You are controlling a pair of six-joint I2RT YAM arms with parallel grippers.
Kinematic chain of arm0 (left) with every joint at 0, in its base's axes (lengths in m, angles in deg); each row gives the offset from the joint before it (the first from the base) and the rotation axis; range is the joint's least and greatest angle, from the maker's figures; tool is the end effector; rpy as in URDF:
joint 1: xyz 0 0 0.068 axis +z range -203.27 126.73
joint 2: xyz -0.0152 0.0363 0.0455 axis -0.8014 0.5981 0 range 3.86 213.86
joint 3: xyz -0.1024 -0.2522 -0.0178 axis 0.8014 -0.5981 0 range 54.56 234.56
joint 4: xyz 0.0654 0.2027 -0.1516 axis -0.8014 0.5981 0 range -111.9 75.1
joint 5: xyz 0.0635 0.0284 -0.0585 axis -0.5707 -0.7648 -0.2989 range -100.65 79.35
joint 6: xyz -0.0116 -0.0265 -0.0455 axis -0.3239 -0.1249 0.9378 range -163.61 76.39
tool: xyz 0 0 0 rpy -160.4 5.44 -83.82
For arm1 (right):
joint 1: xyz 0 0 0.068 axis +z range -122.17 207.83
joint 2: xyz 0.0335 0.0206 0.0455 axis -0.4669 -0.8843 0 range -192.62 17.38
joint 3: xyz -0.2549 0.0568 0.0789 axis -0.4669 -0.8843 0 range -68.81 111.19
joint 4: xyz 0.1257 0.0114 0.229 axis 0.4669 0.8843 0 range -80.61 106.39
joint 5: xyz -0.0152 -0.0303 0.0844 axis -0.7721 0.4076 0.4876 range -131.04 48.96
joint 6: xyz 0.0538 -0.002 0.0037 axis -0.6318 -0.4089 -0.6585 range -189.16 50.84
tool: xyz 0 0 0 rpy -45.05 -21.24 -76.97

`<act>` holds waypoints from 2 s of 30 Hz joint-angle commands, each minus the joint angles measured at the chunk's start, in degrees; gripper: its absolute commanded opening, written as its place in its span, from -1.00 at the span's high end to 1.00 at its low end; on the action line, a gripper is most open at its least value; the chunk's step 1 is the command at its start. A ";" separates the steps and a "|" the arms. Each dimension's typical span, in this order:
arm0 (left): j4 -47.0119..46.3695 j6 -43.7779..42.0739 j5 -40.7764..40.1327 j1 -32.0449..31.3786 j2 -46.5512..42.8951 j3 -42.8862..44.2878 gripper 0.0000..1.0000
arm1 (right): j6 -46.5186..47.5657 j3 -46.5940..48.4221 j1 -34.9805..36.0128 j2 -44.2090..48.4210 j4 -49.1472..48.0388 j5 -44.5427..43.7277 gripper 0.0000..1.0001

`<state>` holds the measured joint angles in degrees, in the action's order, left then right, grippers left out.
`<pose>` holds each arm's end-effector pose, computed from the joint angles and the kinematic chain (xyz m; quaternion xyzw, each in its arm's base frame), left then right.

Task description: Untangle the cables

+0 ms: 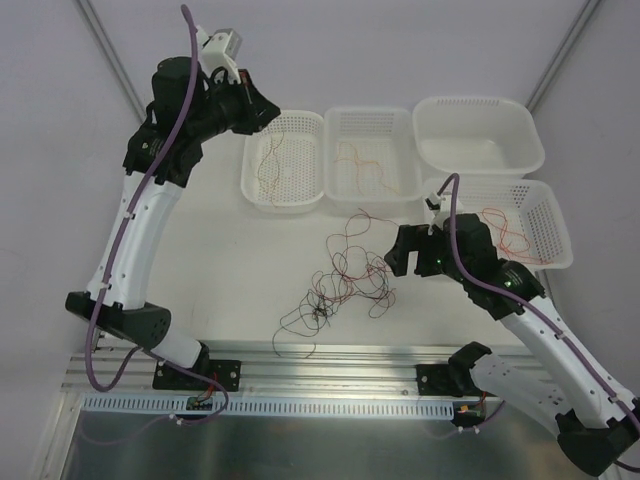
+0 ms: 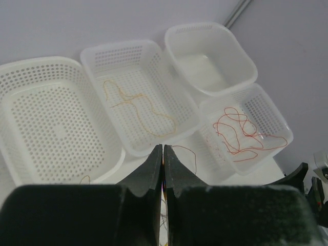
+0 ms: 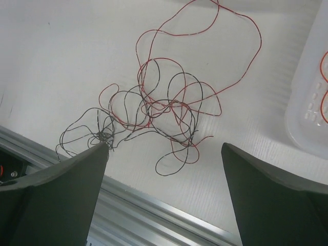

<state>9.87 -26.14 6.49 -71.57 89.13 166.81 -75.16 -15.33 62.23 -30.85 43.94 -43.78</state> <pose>0.2787 -0.1032 0.5321 0.1062 0.7271 -0.3100 0.6033 0.1481 0.0992 0.3390 -0.1999 0.8393 0.1550 0.4812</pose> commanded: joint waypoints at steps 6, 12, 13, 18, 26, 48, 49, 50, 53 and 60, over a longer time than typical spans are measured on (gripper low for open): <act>-12.33 1.51 2.63 -5.33 13.85 14.92 1.00 | 3.01 2.25 0.24 6.56 2.55 -1.21 -0.94; -22.96 3.44 2.45 -7.09 24.92 24.32 1.00 | 4.07 1.19 0.24 8.32 1.84 -2.71 -0.94; -24.11 3.62 2.37 -7.44 26.16 26.86 1.00 | 4.24 1.11 0.15 8.59 1.84 -2.79 -0.94; -33.68 3.88 0.70 -8.06 31.61 27.32 1.00 | 4.50 -0.21 0.24 8.50 1.05 -2.71 -0.94; -47.74 4.93 1.22 -8.67 40.65 21.00 1.00 | 4.59 -2.49 0.24 7.62 0.52 -2.97 -0.94; -44.17 2.75 -3.79 -11.31 37.61 6.87 -0.98 | 4.95 -4.70 0.15 5.26 2.63 -2.80 -0.94; -43.55 2.48 -3.87 -11.31 33.68 5.19 -0.99 | 5.12 -4.35 0.15 4.90 2.81 -2.27 -0.94; -42.50 2.48 -3.70 -11.31 31.64 3.26 -0.98 | 5.12 -4.17 0.24 4.20 2.90 -1.92 -0.94; -39.95 2.91 -3.79 -11.40 23.57 -5.52 -0.98 | 4.60 -3.38 0.15 2.18 3.42 -1.39 -0.95; -33.09 5.29 -2.38 -12.98 5.89 -32.83 -0.98 | 2.75 -1.62 0.15 -2.31 3.69 -1.21 -0.98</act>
<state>-27.81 -21.70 3.28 -83.35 99.54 142.81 -71.49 -20.16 62.23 -32.12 47.24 -45.64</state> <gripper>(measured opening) 0.992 0.987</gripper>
